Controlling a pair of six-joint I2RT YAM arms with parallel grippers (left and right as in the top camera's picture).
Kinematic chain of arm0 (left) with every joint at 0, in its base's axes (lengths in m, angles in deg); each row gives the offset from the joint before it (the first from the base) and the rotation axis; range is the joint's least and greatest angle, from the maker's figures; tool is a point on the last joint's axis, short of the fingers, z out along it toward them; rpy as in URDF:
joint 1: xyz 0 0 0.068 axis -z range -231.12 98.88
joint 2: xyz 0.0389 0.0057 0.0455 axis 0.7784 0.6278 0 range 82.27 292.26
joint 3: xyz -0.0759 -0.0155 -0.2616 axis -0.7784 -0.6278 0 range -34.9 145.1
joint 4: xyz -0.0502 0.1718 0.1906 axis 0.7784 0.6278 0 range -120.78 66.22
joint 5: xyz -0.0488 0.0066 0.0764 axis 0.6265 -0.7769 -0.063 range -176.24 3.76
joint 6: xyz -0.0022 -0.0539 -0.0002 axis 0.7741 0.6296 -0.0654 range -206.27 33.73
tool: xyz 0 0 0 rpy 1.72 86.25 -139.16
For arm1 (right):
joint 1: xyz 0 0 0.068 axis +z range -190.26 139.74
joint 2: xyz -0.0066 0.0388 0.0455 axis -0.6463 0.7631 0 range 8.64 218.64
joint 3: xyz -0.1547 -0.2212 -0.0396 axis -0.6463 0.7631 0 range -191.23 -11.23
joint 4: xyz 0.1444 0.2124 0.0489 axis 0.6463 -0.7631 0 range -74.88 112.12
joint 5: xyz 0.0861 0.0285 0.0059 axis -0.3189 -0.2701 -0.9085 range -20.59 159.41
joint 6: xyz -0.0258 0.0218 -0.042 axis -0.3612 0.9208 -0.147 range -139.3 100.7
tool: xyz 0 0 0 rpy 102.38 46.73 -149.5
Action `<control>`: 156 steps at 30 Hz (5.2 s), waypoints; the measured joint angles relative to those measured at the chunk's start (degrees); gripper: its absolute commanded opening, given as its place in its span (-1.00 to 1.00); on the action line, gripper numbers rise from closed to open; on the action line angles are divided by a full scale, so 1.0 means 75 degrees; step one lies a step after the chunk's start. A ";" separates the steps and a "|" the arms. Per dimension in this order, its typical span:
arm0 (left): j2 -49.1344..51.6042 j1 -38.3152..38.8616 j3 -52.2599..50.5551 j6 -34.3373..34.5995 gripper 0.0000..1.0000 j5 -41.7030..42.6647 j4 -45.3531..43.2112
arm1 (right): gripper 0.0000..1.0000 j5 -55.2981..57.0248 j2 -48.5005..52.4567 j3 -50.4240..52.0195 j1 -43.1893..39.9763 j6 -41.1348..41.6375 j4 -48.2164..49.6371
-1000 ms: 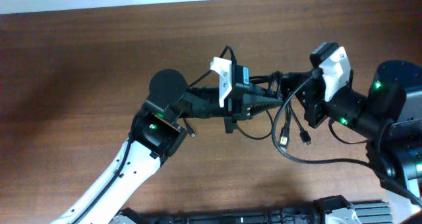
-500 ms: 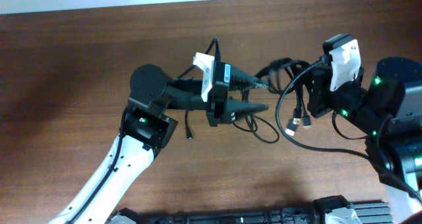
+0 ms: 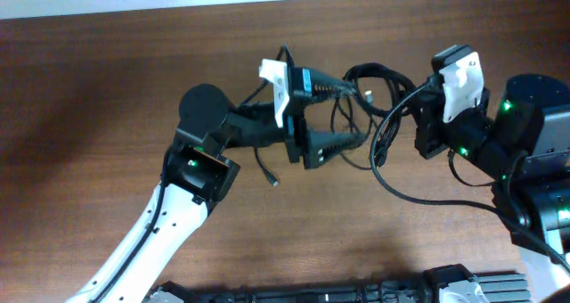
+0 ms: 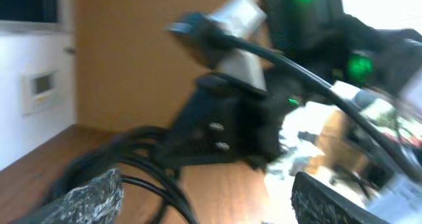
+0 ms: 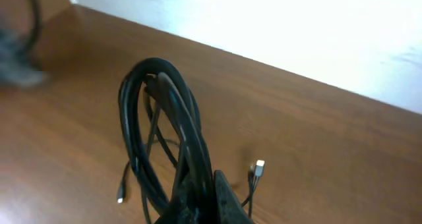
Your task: Untangle cables
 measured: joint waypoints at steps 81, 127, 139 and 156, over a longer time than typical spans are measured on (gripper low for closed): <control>-0.0026 -0.1291 0.0003 0.3794 -1.00 -0.1282 0.0796 | 0.04 -0.1617 -0.0125 0.0003 0.0000 -0.1475 0.0000; -0.0026 -0.0816 0.0003 0.1029 -0.07 0.0938 -0.0181 | -0.92 -0.3287 -0.0157 0.0000 -0.0035 -0.3634 -0.0245; -0.0026 -0.0866 0.0003 0.1029 -1.00 0.1786 0.0131 | -0.92 -0.3343 -0.0157 0.0000 -0.0035 -0.3660 0.0219; -0.0029 -0.0863 0.0012 0.1547 1.00 0.1955 -0.0574 | -0.92 -0.3101 -0.0157 0.0003 -0.0035 -0.3657 0.0262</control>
